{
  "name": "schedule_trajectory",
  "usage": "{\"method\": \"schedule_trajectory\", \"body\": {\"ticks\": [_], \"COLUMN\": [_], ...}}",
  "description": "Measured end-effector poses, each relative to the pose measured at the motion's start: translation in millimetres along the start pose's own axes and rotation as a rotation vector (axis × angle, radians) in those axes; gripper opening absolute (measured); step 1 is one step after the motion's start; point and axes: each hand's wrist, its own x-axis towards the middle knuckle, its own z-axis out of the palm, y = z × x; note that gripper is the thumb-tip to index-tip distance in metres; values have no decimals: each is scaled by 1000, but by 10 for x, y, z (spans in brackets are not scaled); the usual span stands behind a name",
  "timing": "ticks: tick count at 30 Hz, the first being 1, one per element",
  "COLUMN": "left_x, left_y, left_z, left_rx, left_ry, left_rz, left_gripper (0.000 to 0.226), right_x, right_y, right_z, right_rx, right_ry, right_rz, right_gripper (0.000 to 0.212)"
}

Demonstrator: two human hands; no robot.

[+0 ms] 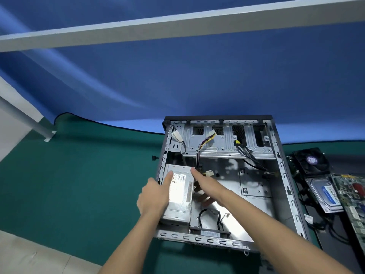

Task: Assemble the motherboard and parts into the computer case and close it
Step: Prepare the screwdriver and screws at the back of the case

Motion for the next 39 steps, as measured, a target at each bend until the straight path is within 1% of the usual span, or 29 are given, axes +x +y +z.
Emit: {"method": "schedule_trajectory", "body": {"ticks": [3, 7, 9, 11, 15, 18, 21, 23, 25, 29, 33, 37, 39], "left_x": [21, 38, 34, 18, 19, 39, 71, 85, 89, 92, 91, 82, 76], "left_y": [-9, -5, 17, 34, 20, 1, -25, -13, 17, 40, 47, 65, 64], "left_z": [27, 62, 78, 91, 94, 81, 91, 101, 108, 128, 133, 124, 127], "left_rx": [-27, -23, -28, -35, -15, -6, -11, -3, 12, 13, 5, 19, 16], "left_ry": [38, 66, 75, 90, 116, 124, 134, 140, 132, 135, 148, 168, 169], "left_rz": [-2, -9, -43, -66, -20, -5, -3, -5, -30, -66, -89, -92, -84], "left_gripper": [59, 58, 57, 57, 60, 62, 61, 61, 63, 64, 65, 64, 59], "right_x": [64, 164, 182, 196, 190, 182, 188, 231, 275, 334, 290, 131, 97], "right_y": [-68, -142, -134, -118, -117, -112, -139, -156, -151, -120, -108, 24, 64], "right_z": [100, 255, 281, 287, 301, 310, 404, 461, 473, 367, 281, 306, 297], "right_rx": [-14, -2, 2, -20, -48, -124, -280, -297, -261, -144, -255, -286, -296], "right_ry": [46, 140, 170, 202, 243, 285, 375, 410, 391, 267, 194, 97, 65], "right_rz": [-85, -136, -147, -144, -171, -157, -179, -174, -155, -124, -145, -182, -176], "right_gripper": [69, 65, 67, 75, 76, 69, 60, 58, 59, 72, 81, 75, 74]}}
